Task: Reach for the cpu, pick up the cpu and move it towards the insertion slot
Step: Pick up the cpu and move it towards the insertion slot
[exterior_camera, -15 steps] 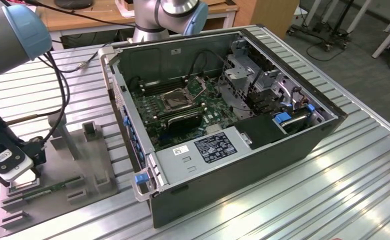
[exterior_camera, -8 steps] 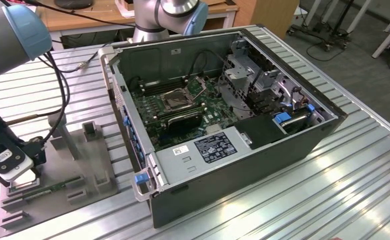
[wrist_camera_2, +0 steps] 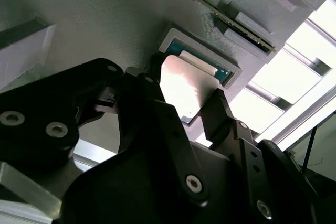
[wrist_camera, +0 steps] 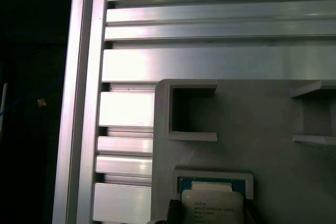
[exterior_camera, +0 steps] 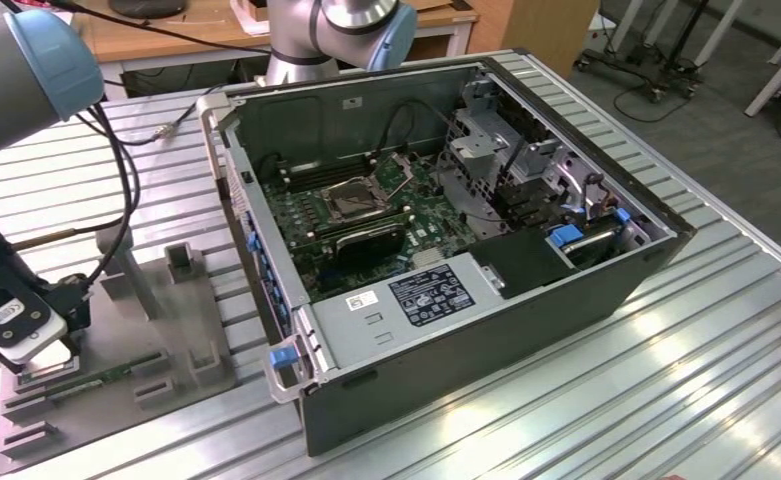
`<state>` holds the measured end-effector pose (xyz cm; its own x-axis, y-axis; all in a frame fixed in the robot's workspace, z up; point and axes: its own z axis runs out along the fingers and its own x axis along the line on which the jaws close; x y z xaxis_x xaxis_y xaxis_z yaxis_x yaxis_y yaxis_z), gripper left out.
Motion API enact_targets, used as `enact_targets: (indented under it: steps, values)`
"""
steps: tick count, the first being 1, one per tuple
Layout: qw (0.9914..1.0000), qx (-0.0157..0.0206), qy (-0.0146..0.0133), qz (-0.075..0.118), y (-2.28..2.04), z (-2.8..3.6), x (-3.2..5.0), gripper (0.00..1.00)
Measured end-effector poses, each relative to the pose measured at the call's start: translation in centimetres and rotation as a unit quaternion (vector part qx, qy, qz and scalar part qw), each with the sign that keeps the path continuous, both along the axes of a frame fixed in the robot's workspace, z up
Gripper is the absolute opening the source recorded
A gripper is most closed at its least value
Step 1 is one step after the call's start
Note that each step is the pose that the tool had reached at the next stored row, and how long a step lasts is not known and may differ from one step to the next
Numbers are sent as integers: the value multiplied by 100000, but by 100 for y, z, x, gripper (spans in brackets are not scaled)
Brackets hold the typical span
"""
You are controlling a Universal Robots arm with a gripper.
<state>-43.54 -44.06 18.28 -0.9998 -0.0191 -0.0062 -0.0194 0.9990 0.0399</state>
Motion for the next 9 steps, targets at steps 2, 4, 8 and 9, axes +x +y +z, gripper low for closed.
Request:
enact_targets:
  steps: [2, 4, 8, 9]
  values:
    - [100000, 0, 0, -2, 0, 0, 0, 54]
    - [100000, 1, 0, 0, 0, -1, 0, 54]
    - [100000, 0, -1, -2, 0, -1, 0, 54]
    - [100000, 10, -14, -3, 0, 1, 0, 54]
